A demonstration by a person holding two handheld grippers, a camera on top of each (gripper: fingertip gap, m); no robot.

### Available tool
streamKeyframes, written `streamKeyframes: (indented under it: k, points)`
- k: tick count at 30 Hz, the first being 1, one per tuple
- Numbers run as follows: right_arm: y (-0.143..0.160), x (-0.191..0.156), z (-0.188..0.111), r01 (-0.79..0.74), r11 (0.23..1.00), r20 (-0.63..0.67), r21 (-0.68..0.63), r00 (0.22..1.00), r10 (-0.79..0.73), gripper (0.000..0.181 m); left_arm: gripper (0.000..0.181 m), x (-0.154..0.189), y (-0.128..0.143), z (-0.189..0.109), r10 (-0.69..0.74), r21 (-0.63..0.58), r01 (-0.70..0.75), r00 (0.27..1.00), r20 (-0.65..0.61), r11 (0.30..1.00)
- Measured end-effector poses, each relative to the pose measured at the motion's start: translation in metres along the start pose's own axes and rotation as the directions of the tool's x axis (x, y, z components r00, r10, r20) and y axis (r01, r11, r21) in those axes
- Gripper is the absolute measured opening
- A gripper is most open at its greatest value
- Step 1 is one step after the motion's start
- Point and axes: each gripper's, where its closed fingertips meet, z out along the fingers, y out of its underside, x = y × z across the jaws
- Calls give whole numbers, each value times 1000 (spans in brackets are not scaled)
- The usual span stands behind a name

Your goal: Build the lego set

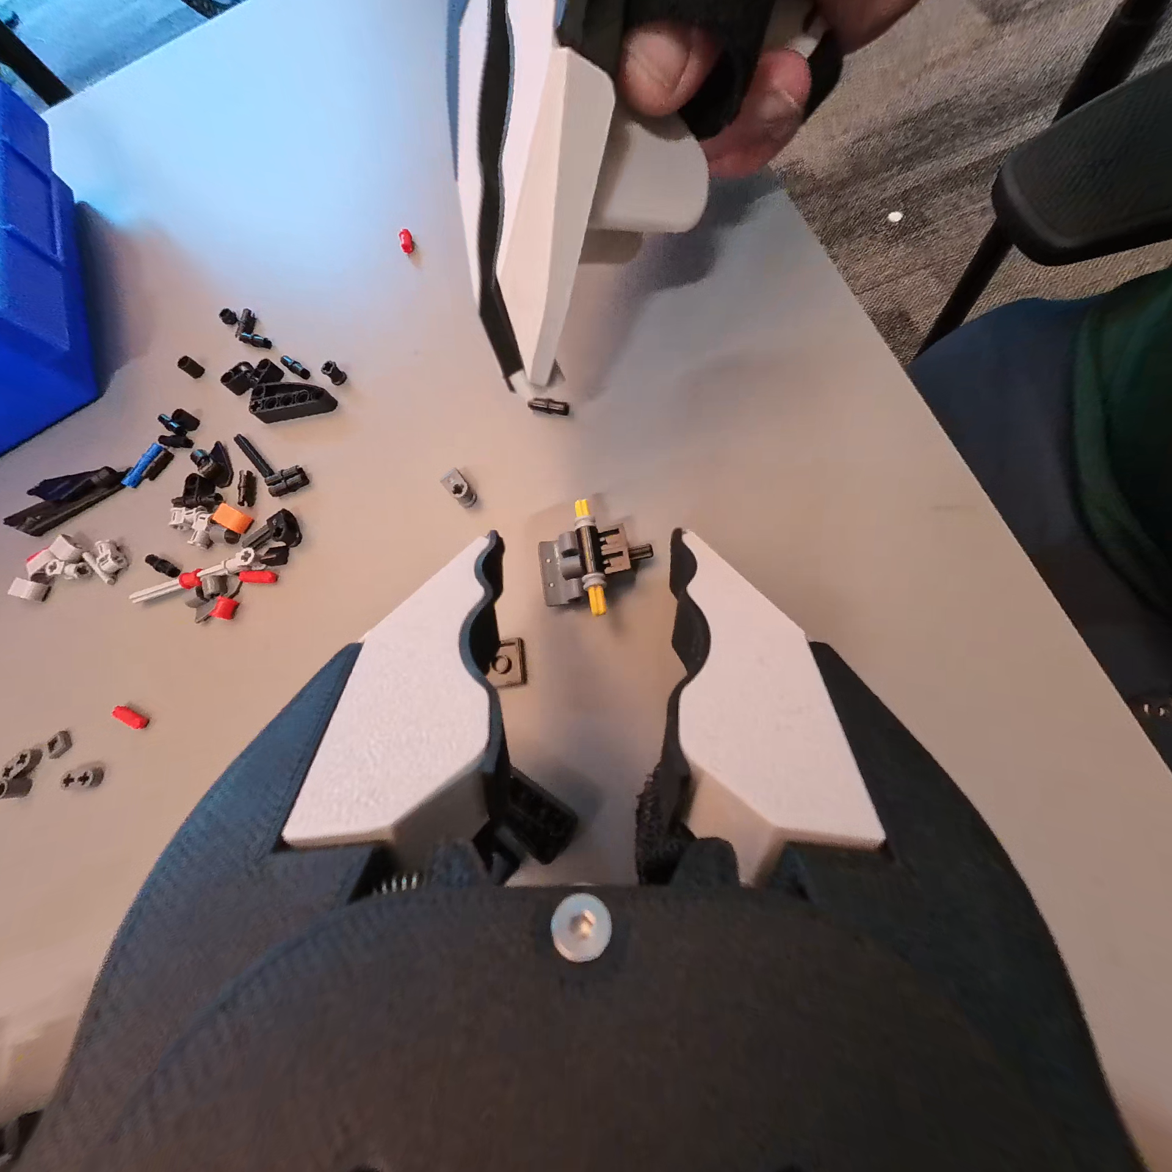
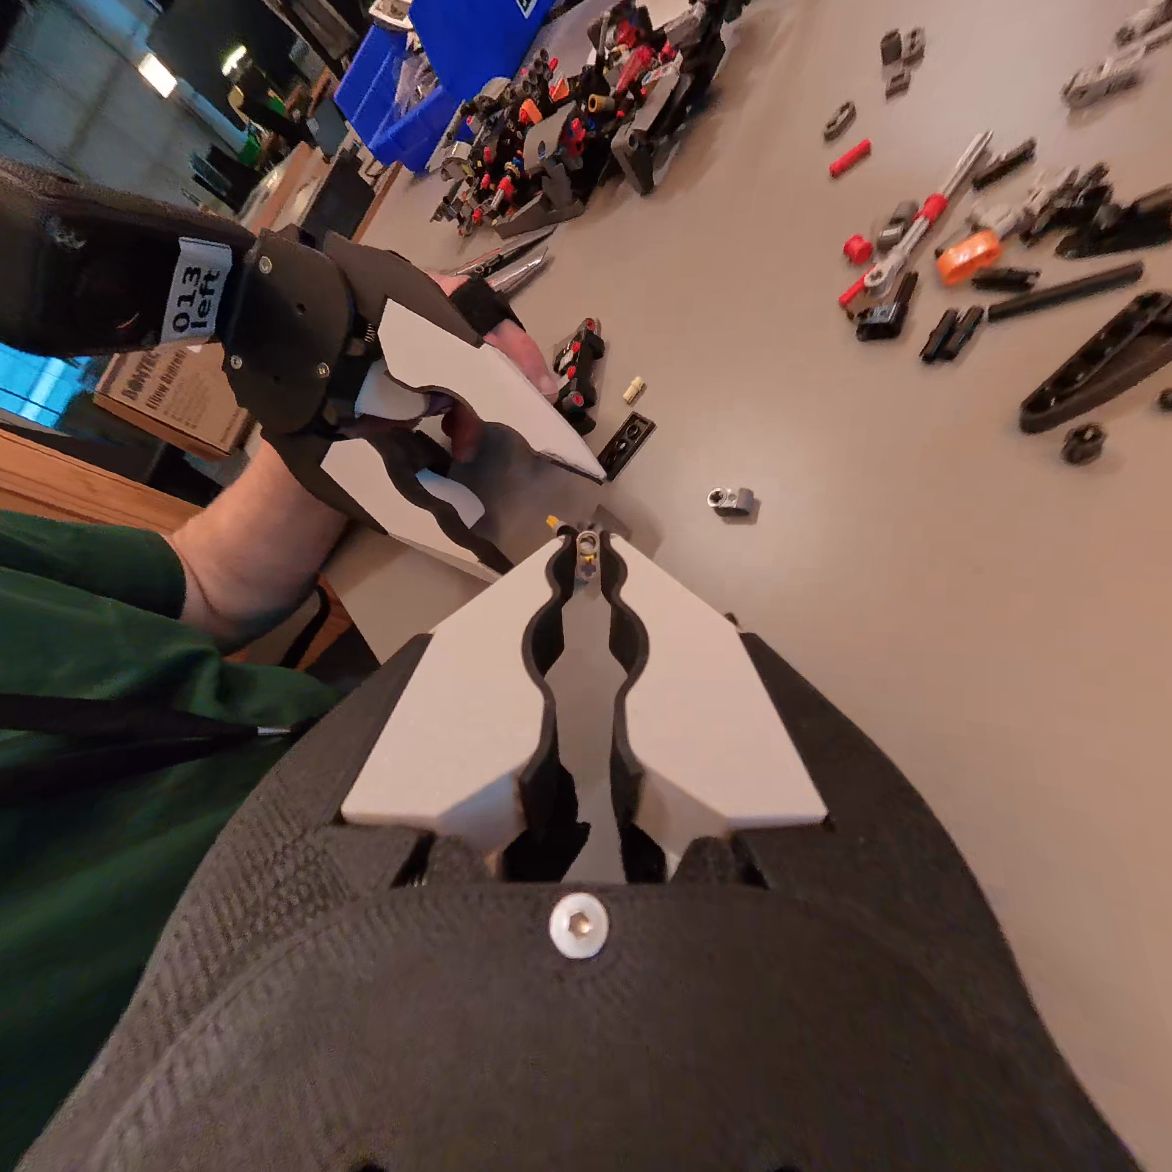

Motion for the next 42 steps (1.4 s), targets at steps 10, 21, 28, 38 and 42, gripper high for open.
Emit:
streamKeyframes:
  k: [10, 21, 28, 38, 42]
  points:
    - [17, 6, 14, -171, 984, 41, -40, 984, 173, 5, 26, 2, 7, 10, 20, -54, -19, 1000, 21, 998]
    - [-1, -1, 11, -226, 973, 150, 51, 965, 216, 5, 23, -16, -8, 3, 73, 22, -78, 983, 168, 997]
    - [-23, -9, 1, -239, 954, 245, 180, 950, 192, 5, 23, -22, -30, -11, 131, 107, -164, 954, 269, 981]
    - [-32, -14, 2, -280, 935, 312, 219, 928, 205, 4, 23, -27, -39, -17, 128, 140, -179, 942, 310, 974]
    - [-34, -19, 3, -304, 928, 352, 216, 911, 216, 5, 14, -26, -41, -18, 140, 135, -191, 937, 319, 972]
